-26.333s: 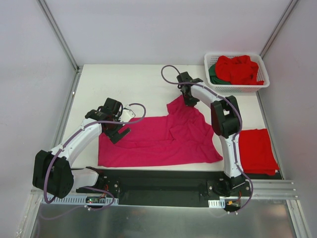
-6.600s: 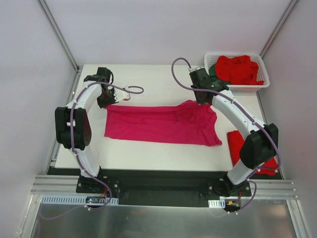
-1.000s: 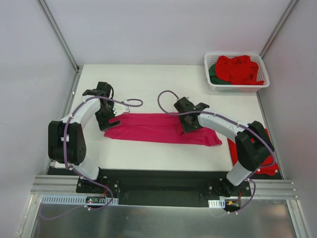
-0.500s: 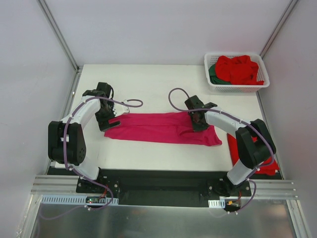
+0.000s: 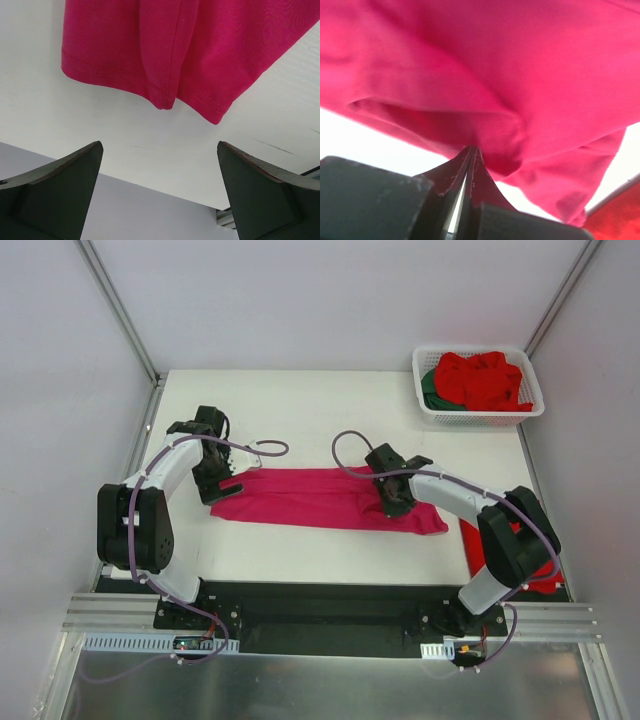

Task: Fold and stack the t-shirts

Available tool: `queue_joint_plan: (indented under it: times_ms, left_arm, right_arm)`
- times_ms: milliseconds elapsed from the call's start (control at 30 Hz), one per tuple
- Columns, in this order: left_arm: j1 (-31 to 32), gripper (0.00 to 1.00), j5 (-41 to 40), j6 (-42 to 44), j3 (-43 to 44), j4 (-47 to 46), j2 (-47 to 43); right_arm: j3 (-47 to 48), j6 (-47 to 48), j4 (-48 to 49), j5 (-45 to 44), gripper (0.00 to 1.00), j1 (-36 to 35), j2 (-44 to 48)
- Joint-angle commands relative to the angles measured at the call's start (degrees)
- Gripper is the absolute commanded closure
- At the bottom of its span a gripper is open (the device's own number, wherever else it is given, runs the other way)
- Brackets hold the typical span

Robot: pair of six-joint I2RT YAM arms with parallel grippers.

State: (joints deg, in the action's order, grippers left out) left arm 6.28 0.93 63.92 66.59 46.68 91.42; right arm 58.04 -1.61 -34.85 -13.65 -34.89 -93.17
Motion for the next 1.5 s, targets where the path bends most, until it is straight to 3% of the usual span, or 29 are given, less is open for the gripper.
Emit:
queue_joint_plan:
  times_ms: [0,267,300,400,433,533,1067,1467]
  left_arm:
    - [0.0,0.01,-0.5,0.2,1.2,0.8,0.1]
    - [0.3,0.01,-0.3,0.2,1.0,0.8,-0.2]
    - [0.3,0.01,-0.5,0.2,0.8,0.8,-0.4]
    - [0.3,0.01,-0.7,0.4,0.3,0.7,-0.7]
    - [0.3,0.01,-0.7,0.4,0.1,0.7,-0.8]
    - [0.3,0.01,-0.7,0.6,-0.8,0.5,-1.2]
    - [0.3,0.01,-0.7,0.7,-2.1,0.2,-1.9]
    - [0.3,0.01,-1.9,0.2,-1.4,0.2,-0.5]
  right_arm:
    - [0.1,-3.1,-2.7,-0.1,0.99,-4.0,4.0]
    - [1.8,-5.2,-3.6,-0.3,0.97,-8.7,2.4]
    - [2.1,-5.3,-3.6,-0.7,0.93,-8.9,2.6]
    - [2.8,-5.4,-4.1,-3.8,0.69,-9.0,3.8]
    - [3.5,-5.0,-4.4,-6.2,0.52,-8.8,4.0]
    - [5.3,-3.6,-4.9,-8.9,0.43,-7.2,3.2]
    - [6.8,3.1,5.6,-5.9,0.46,-1.9,-6.2]
    - [7.9,4.2,7.6,-3.4,0.47,-1.9,-4.7]
